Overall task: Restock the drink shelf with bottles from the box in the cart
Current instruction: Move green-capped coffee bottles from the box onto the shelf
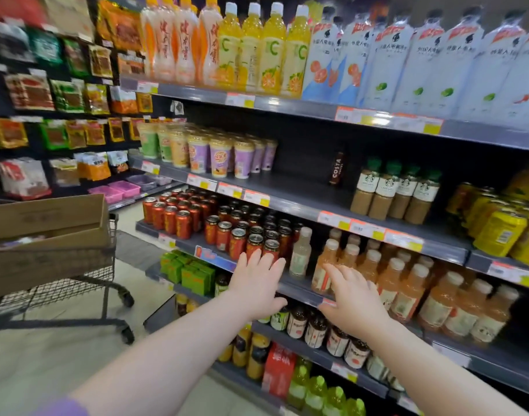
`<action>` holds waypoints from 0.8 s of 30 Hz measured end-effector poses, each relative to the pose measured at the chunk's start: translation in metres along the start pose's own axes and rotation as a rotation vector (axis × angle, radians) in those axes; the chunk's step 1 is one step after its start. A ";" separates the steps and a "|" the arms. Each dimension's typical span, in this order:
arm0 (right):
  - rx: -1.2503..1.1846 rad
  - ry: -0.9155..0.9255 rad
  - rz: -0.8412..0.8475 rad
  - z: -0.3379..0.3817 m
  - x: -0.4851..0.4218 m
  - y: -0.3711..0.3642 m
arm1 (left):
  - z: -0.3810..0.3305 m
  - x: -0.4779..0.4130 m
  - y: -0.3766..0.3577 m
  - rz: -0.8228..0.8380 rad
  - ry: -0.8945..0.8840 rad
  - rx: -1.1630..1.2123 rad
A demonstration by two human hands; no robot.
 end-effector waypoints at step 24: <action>-0.162 0.543 0.200 0.609 -0.048 -0.116 | 0.535 0.344 0.038 -0.021 0.691 -0.115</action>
Point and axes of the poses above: each hand's wrist, its own x-axis away from the middle knuckle, its own y-axis out of the back of the hand, z = x × y, the point moved 6 cm from there along -x, towards the middle knuckle, and after that the axes turned 9 degrees about -z, right-handed, at the moved point
